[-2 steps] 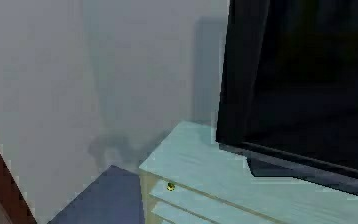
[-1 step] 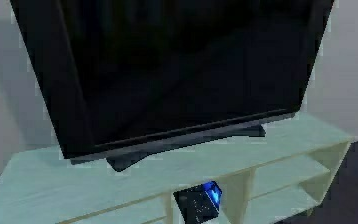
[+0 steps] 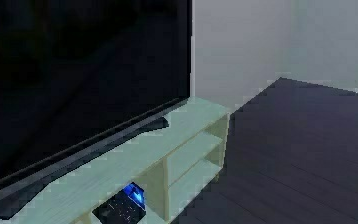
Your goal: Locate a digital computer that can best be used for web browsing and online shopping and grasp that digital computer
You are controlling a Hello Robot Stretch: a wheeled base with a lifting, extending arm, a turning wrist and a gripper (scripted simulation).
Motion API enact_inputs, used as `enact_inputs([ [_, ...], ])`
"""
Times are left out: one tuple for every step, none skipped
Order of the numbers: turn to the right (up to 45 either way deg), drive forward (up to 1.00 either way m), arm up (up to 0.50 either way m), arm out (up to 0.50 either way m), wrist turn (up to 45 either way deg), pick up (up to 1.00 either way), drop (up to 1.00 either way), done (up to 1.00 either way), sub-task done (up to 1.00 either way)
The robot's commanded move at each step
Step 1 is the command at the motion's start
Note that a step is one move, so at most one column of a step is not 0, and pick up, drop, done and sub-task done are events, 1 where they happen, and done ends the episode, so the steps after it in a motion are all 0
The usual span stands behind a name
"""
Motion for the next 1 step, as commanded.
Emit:
enact_inputs([
  [0.0,0.35,0.00,0.00,0.0,0.00,0.00,0.00,0.00],
])
